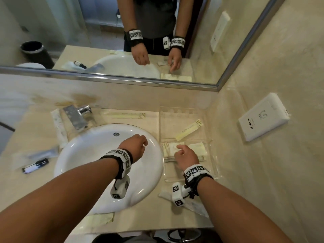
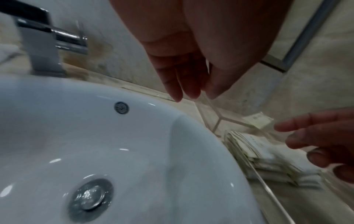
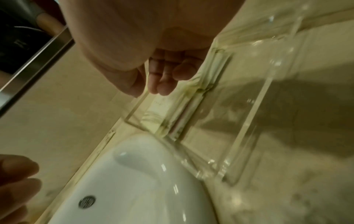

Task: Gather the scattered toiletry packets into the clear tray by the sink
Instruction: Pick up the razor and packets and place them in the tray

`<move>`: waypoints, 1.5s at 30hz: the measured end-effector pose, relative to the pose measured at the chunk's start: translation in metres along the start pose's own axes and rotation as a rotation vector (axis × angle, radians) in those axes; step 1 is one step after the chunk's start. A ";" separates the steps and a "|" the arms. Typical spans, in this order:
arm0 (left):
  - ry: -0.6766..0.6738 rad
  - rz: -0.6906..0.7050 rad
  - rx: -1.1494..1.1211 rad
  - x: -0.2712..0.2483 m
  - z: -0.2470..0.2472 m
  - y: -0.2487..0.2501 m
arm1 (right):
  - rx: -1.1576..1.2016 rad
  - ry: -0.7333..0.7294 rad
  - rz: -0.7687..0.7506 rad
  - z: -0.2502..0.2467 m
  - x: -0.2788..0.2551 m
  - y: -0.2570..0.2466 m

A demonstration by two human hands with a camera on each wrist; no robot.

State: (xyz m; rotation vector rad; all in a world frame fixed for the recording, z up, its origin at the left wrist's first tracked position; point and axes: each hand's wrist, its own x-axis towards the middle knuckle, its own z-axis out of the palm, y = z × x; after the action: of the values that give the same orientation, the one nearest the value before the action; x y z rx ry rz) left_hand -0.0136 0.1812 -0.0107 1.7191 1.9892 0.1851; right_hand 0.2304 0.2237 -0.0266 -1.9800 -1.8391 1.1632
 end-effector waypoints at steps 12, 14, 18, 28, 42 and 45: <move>0.192 -0.300 -0.045 -0.110 -0.091 -0.169 | -0.119 -0.246 -0.253 0.113 -0.032 -0.113; 0.225 -0.387 -0.074 -0.132 -0.102 -0.199 | -0.143 -0.290 -0.272 0.134 -0.038 -0.128; 0.268 -0.514 -0.105 -0.174 -0.105 -0.249 | -0.220 -0.396 -0.309 0.170 -0.052 -0.151; 0.230 -0.662 -0.094 -0.232 -0.093 -0.317 | -0.373 -0.554 -0.371 0.237 -0.081 -0.201; -0.083 -0.522 0.078 -0.208 -0.061 -0.315 | -0.802 -0.799 -0.681 0.284 -0.144 -0.182; -0.114 -0.465 0.074 -0.199 -0.057 -0.307 | -0.852 -0.792 -0.732 0.288 -0.153 -0.176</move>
State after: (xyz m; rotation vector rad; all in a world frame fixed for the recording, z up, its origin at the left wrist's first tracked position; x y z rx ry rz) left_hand -0.2969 -0.0563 -0.0334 1.2292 2.2643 -0.1454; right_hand -0.0767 0.0183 -0.0485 -0.7834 -3.4729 1.0469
